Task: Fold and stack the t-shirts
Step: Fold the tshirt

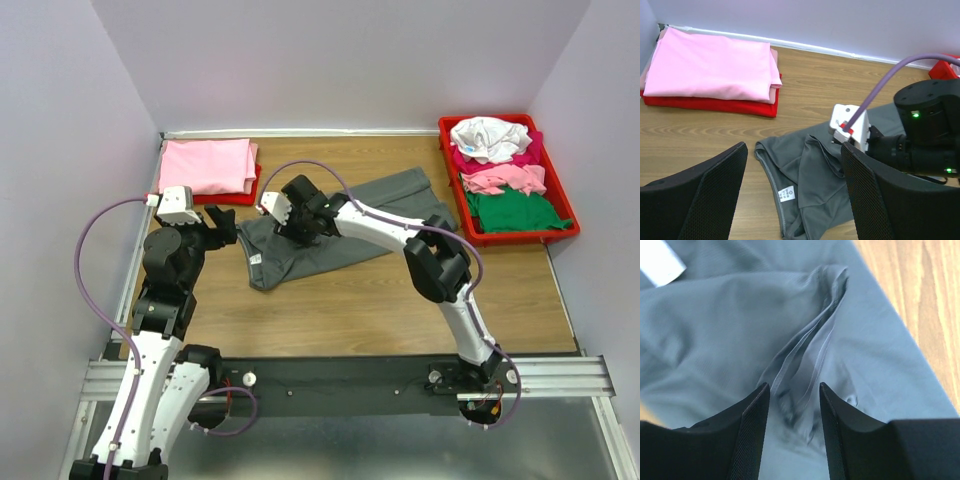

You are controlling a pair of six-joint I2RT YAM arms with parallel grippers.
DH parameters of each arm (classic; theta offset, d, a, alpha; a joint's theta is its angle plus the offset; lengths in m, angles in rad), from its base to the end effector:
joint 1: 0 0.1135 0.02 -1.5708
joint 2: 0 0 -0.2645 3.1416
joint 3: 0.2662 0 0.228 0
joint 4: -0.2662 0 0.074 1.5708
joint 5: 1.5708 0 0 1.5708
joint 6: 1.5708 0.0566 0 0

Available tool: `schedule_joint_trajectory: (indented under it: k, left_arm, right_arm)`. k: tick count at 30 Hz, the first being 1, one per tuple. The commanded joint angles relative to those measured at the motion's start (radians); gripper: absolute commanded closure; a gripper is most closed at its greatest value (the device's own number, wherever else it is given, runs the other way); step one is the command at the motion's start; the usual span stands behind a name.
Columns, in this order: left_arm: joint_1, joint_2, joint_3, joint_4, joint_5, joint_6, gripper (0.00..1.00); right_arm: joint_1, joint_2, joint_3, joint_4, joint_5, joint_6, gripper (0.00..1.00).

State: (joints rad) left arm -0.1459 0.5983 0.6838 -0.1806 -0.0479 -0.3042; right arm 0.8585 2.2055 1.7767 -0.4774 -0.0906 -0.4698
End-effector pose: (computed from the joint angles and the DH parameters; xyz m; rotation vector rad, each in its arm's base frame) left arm 0.1443 -0.0185 0.3286 -0.1687 1.6660 -0.3006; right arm 0.3113 0.3683 0.1870 -1.5670 1.9386 0.2770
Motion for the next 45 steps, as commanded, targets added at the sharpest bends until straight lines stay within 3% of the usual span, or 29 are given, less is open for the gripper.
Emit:
schedule_joint_trajectory:
  k: [1,15,32,45]
  left_arm:
    - [0.003,-0.014,-0.004,0.024,0.016,0.004,0.17]
    - [0.003,-0.011,-0.009,0.027,0.023,0.004,0.17]
    - [0.003,-0.006,-0.007,0.027,0.02,0.007,0.17]
    - [0.003,-0.002,-0.006,0.024,0.016,0.007,0.17]
  right_arm:
    - [0.017,0.079,0.058,0.022,0.127,0.051,0.48]
    - [0.02,0.062,0.052,0.062,0.302,0.028,0.47]
    - [0.013,0.014,0.053,0.072,0.376,-0.023,0.48]
    - [-0.078,0.033,0.07,0.074,0.396,-0.036,0.48]
